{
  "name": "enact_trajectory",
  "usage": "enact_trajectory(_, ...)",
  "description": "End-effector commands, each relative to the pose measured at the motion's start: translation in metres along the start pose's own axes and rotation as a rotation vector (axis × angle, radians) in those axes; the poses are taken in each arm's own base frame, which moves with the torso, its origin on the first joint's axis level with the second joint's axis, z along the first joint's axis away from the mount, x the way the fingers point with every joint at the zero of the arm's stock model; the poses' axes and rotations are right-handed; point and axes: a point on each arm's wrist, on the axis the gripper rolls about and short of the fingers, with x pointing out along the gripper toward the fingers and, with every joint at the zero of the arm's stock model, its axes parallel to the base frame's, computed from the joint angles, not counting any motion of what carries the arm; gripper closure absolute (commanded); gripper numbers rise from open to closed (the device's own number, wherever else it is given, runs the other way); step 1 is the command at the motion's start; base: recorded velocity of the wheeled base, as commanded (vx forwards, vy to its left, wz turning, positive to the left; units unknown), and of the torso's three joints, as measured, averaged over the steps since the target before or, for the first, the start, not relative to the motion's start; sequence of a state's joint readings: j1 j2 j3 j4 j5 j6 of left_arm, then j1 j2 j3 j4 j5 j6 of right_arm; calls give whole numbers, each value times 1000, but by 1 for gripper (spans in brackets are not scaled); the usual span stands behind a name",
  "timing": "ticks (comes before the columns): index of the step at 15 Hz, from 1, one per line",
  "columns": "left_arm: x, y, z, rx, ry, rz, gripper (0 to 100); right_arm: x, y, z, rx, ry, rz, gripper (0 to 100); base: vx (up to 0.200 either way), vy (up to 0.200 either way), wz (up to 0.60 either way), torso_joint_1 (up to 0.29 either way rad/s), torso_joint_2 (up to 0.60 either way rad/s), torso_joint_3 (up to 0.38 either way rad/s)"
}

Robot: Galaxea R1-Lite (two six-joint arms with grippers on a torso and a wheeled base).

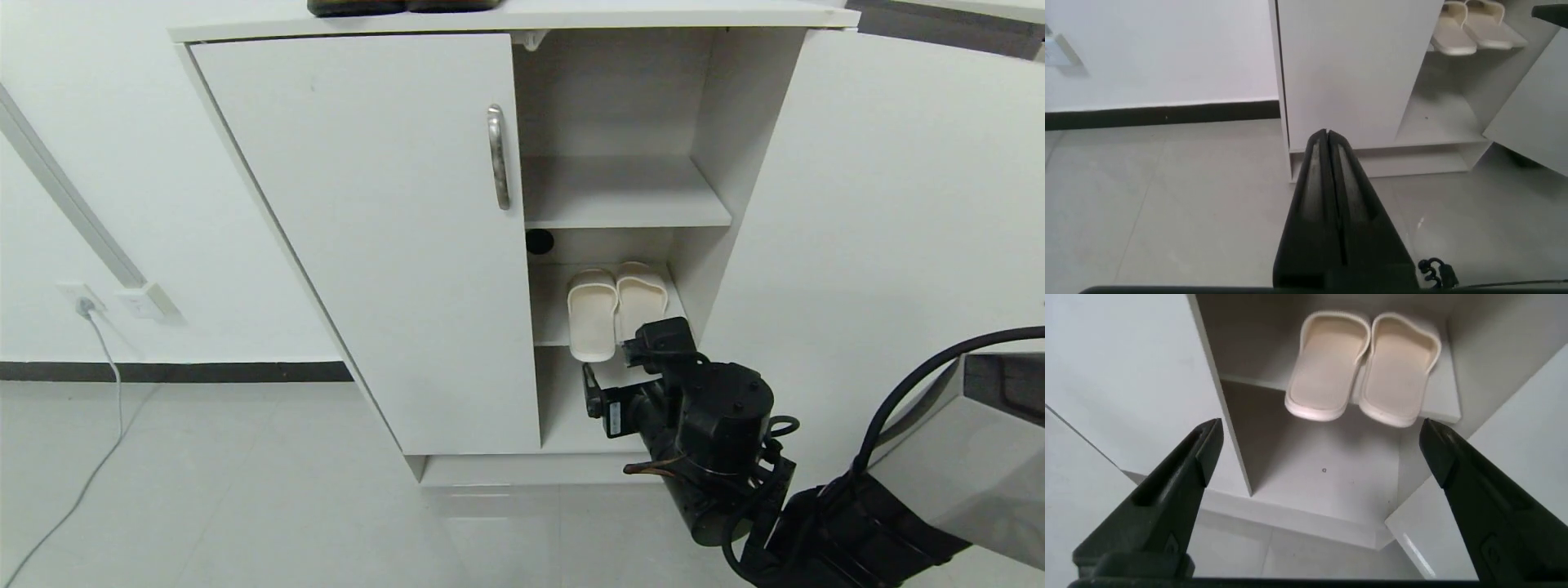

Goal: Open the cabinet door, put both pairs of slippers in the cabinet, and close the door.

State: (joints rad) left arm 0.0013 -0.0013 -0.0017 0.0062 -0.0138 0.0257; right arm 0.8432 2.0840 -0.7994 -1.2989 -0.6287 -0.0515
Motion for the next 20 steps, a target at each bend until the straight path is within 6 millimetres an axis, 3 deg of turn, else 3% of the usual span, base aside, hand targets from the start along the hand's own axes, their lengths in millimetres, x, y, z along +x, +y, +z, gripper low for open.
enact_trajectory(1, 0, 0, 0, 0, 1, 0, 100, 0, 0, -1, -3, 3, 0, 0, 0, 0, 0, 2, 2, 193)
enact_trajectory(7, 0, 0, 0, 3, 1, 0, 100, 0, 0, -2, -4, 7, 1, 0, 0, 0, 0, 1, 4, 183)
enact_trajectory(20, 0, 0, 0, 3, 1, 0, 100, -2, -3, -4, -4, 7, -4, 0, 0, 15, 0, 1, 0, 4)
